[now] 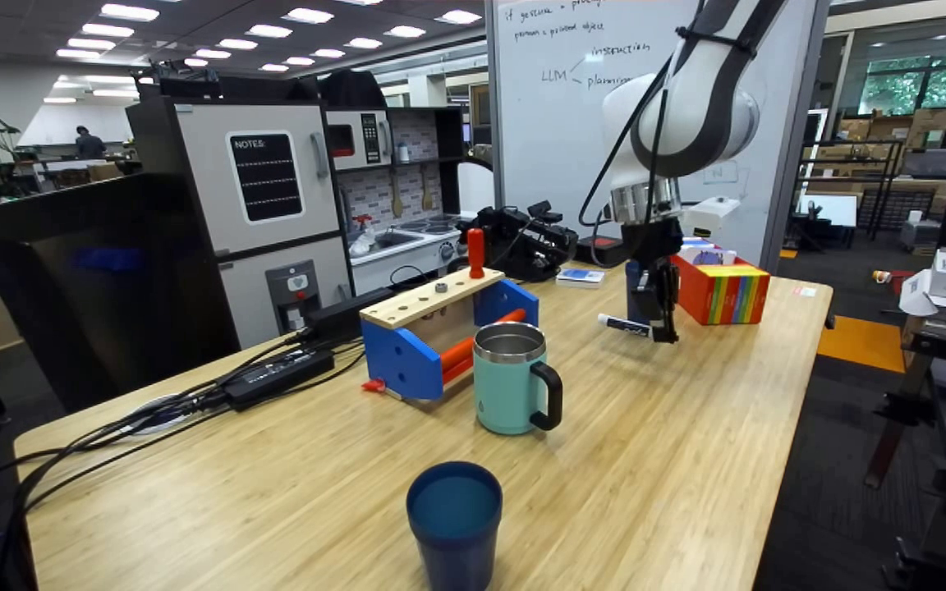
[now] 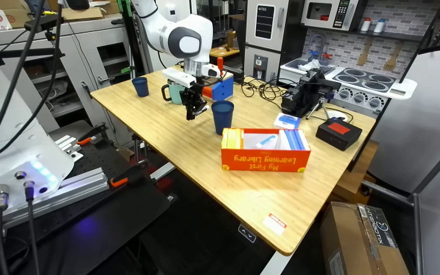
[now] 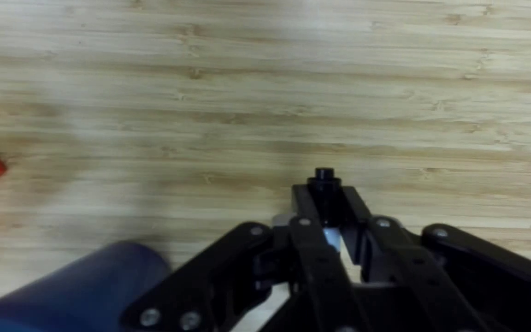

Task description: Pick the marker on the table and put it inside the light blue cup

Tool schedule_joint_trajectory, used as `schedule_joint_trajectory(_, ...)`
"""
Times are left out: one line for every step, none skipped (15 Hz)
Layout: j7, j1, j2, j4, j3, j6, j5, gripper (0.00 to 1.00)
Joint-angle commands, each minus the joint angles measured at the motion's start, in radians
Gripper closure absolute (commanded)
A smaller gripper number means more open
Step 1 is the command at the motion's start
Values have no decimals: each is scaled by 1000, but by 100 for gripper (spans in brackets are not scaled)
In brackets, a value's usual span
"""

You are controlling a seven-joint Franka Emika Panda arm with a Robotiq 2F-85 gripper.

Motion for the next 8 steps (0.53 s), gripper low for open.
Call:
schedule_joint_trajectory(21, 50, -128, -70, -46, -22, -83, 95)
schedule_joint_trajectory(24, 58, -158, -78, -51, -32, -105, 95)
schedule_joint_trajectory(26, 66, -185, -84, -54, -43, -128, 95)
schedule_joint_trajectory(24, 72, -210, -90, -54, -54, -149, 95)
schedule_joint_trajectory(15, 78, -234, -96, -51, -64, -170, 95)
schedule_joint_trajectory(2, 83, -257, -100, -44, -78, -190, 95)
schedule_joint_trajectory(-36, 89, -280, -111, -33, -78, -217, 95)
schedule_joint_trajectory(-63, 96, -303, -118, -24, -85, -240, 95)
